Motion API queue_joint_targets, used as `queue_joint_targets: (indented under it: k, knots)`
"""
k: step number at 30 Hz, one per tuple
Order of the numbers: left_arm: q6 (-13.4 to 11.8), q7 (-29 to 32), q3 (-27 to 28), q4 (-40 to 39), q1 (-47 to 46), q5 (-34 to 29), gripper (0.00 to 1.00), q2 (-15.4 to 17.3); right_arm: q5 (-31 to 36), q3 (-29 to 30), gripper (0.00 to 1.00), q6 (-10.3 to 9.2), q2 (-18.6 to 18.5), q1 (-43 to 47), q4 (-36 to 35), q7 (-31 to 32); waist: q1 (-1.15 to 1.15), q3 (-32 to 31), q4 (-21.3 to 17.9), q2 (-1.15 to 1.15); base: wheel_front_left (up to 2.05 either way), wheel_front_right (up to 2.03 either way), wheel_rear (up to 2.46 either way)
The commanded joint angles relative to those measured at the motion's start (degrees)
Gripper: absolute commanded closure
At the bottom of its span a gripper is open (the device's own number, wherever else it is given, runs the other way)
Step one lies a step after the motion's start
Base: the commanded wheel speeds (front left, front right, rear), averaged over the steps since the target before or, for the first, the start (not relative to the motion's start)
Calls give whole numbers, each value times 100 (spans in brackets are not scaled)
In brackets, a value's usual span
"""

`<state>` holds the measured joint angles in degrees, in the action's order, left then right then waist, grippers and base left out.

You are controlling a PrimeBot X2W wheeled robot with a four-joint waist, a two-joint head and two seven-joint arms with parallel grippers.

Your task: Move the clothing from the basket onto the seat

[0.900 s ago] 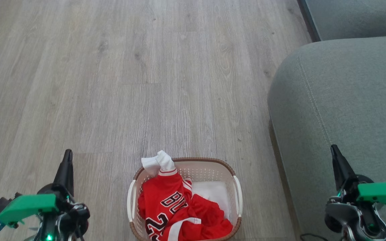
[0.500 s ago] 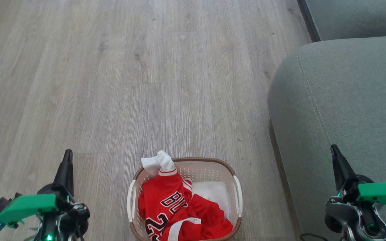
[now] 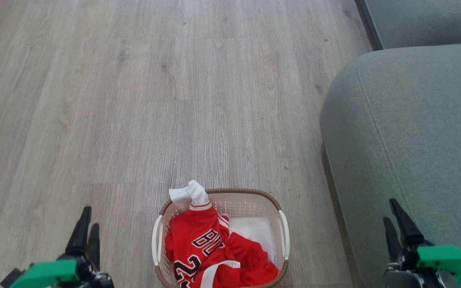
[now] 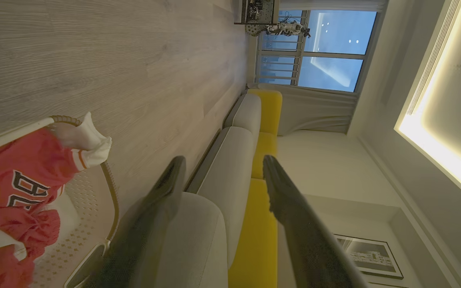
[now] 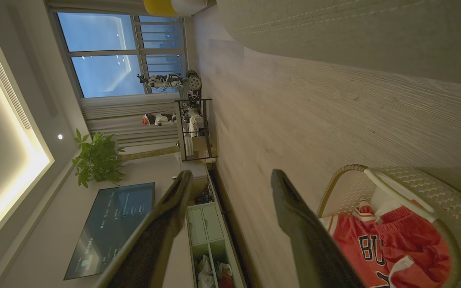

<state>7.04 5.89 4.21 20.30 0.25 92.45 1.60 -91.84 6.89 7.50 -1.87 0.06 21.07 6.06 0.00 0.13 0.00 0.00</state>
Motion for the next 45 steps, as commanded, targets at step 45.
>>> queue_joint_targets:
  k: [45]
  knots:
    - [-635,-793,-452,-1296,54,-3198,0,76,2725,-458,0,0,-48,-128,-938,-800,0,-75,22,0,0,0,0]
